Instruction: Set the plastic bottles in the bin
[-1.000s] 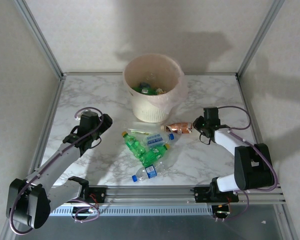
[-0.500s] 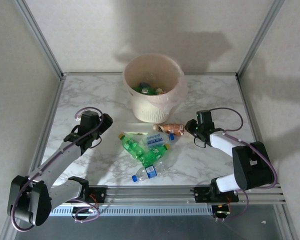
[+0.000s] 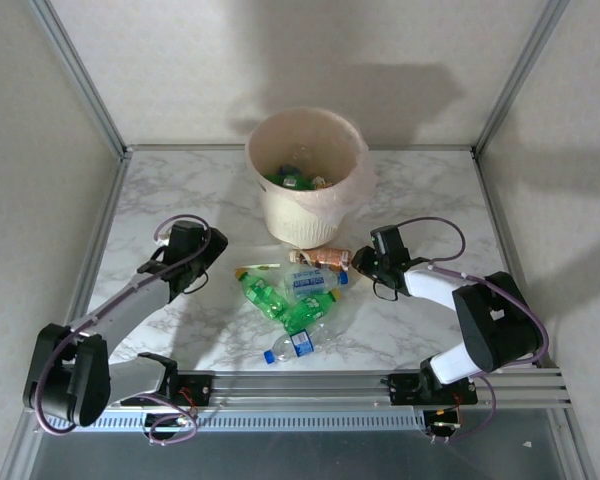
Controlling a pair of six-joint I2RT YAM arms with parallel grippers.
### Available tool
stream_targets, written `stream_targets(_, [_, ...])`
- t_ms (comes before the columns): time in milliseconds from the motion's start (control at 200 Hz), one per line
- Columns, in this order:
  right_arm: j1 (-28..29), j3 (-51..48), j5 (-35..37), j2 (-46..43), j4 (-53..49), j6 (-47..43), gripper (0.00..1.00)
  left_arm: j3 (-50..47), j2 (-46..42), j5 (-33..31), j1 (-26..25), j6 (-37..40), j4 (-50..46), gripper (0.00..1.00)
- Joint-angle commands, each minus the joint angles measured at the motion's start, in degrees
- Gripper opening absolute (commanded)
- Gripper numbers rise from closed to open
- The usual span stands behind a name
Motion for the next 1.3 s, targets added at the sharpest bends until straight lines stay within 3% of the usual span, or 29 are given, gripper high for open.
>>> stream_targets(0, [0.34,1.32,3.87,-3.88,-3.07,0.37,0.51,1.14,3.14,0.81,0.75,-4.06,2.59,0.9])
stream_targets(90, [0.27,1.15,5.84,-8.03,-6.43,0.27,0.62,1.62,5.02,1.52,0.83,-6.49,3.78,0.87])
stream_targets(260, [0.31,0.0,8.87,-17.42,-13.14,-0.27,0.67,1.63,7.24,0.02,0.82,-9.99,4.02,0.83])
stream_targets(551, [0.28,-2.57,8.83,-28.25,-18.99,0.03,0.68,0.93,9.64,-0.2,0.84,-13.61,3.67,0.71])
stream_targets(906, [0.28,-4.99,7.42,-31.33,-19.7,0.41,0.66,0.27,12.54,2.86,0.93,-16.29,6.31,0.66])
stream_targets(1292, [0.31,-7.17,7.16,-33.95,-20.06,0.98,0.61,-0.46,12.75,4.18,1.72,-17.29,7.25,0.44])
